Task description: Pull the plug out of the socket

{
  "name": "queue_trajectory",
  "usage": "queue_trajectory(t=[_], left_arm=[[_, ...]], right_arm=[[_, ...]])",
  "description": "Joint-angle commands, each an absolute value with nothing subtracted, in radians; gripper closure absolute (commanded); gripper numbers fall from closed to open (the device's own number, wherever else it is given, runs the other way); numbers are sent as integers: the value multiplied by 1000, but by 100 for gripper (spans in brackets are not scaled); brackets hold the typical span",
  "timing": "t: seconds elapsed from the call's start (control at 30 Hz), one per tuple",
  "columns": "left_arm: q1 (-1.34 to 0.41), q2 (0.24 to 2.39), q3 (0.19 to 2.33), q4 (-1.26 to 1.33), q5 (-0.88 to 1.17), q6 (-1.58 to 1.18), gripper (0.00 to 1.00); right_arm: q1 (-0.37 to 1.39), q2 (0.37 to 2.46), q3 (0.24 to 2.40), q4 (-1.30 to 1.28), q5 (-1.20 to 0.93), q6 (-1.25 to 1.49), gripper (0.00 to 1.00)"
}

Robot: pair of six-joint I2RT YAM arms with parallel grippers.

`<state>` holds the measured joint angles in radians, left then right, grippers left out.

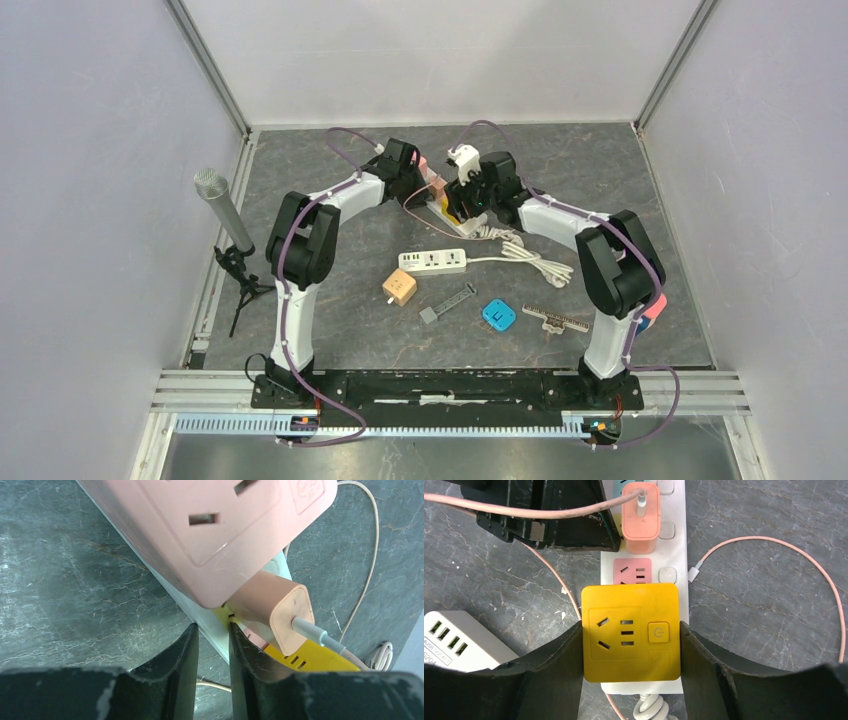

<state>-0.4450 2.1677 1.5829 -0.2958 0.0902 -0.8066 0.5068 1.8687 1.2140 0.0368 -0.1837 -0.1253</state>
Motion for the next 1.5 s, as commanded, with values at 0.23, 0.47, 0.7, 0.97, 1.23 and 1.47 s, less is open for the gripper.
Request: queue_trajectory(t=[0.23,0.47,0.7,0.97,1.23,1.47], left_arm=[[-456,2264,1549,-504,49,-760,71],[-456,2264,1542,-508,50,-752,71],[-456,2269,1544,-514,47,-744,71],[-456,2272,1546,-520,46,-739,71],[-456,2272,1548,-520,46,-741,71],[-456,2270,1547,-520,50,-741,71]], right_arm=[[641,1834,1295,27,-140,-183,100],[525,1785,1240,160,-319,-3,100],[627,1837,1313,22,-163,-167,100],[522,1786,1281,133,-324,-9,100],[556,1803,1311,69,-247,-40,100],[518,1751,1320,58,-233,-49,100]])
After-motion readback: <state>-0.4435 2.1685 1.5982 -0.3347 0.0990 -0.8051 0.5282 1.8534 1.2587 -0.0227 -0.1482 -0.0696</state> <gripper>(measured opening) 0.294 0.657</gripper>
